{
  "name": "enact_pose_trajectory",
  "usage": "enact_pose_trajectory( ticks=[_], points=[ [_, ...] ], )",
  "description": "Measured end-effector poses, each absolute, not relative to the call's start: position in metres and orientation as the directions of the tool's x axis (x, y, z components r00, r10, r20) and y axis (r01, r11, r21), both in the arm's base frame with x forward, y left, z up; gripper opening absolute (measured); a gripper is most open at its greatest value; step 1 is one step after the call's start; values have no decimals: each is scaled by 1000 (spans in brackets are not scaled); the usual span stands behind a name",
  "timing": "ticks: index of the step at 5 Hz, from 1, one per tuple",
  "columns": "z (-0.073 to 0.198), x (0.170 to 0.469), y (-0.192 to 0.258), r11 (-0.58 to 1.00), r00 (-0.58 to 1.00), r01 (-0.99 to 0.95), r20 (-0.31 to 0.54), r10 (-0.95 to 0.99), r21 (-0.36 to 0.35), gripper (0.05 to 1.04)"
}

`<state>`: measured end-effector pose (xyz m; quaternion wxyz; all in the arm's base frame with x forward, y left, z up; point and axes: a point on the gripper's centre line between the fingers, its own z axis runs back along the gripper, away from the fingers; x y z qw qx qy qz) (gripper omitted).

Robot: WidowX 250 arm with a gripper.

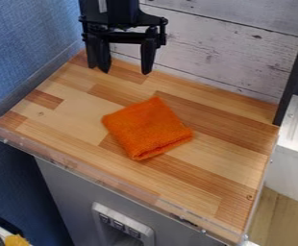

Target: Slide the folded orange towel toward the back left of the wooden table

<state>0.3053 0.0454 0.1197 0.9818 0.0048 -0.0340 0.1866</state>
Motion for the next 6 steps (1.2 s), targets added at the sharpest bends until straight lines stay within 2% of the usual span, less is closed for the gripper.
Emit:
enact_pose_trajectory(
  ticks=[1, 2, 4, 5, 6],
  points=[
    [119, 308, 39, 916, 912, -402, 79, 401, -8, 999],
    [109, 309, 29, 904, 903, -427, 53, 426, 6, 949],
    [81, 315, 18, 895, 895, -445, -1, 446, 35, 365],
    [65, 320, 18, 896, 897, -442, -10, 443, 40, 154],
    [54, 324, 18, 906, 906, -423, -6, 423, 22, 66]
  ],
)
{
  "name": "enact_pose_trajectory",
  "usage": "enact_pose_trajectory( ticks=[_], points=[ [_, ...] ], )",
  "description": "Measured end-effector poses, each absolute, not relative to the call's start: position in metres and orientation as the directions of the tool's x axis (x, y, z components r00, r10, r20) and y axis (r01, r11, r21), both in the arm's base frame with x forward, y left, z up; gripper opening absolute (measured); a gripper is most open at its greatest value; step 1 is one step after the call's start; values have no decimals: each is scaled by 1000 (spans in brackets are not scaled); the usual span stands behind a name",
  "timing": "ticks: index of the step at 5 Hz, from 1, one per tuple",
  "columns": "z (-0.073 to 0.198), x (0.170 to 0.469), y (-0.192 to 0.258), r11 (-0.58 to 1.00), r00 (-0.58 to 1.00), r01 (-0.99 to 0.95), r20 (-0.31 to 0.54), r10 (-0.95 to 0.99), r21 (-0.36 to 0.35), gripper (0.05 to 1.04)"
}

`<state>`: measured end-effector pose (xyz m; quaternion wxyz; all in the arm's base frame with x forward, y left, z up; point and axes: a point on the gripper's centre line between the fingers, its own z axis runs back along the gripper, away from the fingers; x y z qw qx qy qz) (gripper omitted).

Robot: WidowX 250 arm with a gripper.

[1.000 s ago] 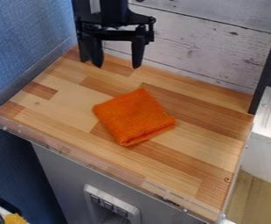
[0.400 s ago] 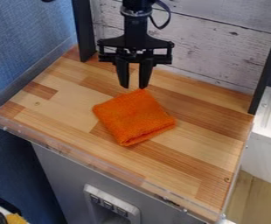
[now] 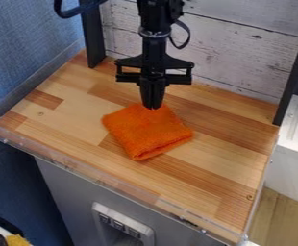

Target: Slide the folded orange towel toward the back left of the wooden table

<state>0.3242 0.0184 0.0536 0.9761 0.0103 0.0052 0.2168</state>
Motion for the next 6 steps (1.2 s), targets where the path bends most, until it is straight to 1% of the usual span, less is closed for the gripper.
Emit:
enact_pose_trajectory(
  ticks=[1, 2, 4, 6],
  points=[
    [43, 321, 25, 906, 906, -423, -8, 423, 9, 62],
    [29, 315, 22, 910, 910, -414, -18, 414, -1, 62],
    [19, 308, 20, 912, 912, -409, -15, 409, -16, 61],
    [13, 302, 26, 928, 928, -373, -14, 372, -10, 59]
  ],
)
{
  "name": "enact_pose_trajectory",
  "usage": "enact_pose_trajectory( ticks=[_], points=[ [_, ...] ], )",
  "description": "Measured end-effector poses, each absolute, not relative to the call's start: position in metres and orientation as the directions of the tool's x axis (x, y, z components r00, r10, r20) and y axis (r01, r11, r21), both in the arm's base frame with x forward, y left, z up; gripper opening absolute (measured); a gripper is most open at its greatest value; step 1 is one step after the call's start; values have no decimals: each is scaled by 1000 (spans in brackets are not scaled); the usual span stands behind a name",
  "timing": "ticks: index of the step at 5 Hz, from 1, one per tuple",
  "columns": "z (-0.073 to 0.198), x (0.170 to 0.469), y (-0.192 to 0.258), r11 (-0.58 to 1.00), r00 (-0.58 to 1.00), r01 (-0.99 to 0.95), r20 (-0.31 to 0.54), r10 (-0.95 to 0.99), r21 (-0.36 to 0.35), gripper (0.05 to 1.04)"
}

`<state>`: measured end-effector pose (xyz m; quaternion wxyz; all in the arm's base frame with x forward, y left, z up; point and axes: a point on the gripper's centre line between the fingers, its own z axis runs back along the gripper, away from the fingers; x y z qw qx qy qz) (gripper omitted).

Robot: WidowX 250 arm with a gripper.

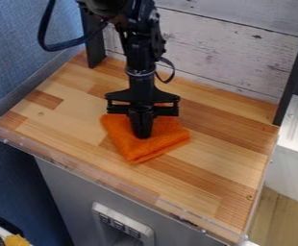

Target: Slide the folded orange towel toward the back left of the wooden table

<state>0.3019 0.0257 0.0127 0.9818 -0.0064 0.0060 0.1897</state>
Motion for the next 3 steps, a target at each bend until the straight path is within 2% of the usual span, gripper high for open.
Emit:
enact_pose_trajectory(
  ticks=[3],
  points=[
    [10, 321, 60, 981, 981, -191, 19, 191, -18, 59]
  ],
)
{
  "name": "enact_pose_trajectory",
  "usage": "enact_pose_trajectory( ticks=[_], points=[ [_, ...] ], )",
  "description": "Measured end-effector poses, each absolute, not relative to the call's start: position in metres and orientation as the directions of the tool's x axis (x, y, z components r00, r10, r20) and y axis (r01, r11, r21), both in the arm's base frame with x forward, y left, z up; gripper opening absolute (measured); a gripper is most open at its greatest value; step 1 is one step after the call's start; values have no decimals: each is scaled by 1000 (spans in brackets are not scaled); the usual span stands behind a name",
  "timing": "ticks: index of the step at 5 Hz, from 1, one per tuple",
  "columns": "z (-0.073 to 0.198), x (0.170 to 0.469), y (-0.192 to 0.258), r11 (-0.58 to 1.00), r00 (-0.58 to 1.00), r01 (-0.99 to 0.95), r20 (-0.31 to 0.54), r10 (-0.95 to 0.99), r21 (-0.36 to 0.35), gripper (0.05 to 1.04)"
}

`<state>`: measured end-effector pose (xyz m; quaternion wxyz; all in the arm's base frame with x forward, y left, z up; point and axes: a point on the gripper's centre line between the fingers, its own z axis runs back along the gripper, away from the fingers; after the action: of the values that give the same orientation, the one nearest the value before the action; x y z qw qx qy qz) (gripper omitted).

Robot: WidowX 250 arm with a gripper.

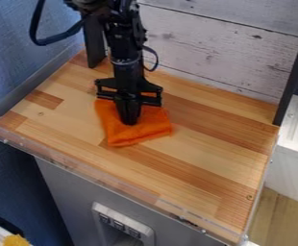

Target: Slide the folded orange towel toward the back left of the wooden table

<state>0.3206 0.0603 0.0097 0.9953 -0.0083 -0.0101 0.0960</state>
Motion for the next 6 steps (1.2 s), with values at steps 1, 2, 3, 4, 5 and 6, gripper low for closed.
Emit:
enact_pose_trajectory(
  ticks=[1, 2, 3, 4, 5, 6],
  points=[
    [10, 329, 69, 990, 990, -139, 35, 140, -12, 59],
    [10, 331, 74, 996, 995, -90, 39, 90, -5, 59],
    [11, 330, 76, 998, 998, -57, 28, 57, 1, 59],
    [12, 327, 82, 1000, 1000, -28, 9, 28, 9, 59],
    [13, 322, 88, 1000, 1000, -11, -23, 11, 11, 59],
    [18, 324, 91, 1000, 1000, 6, -29, -6, 14, 59]
  ],
)
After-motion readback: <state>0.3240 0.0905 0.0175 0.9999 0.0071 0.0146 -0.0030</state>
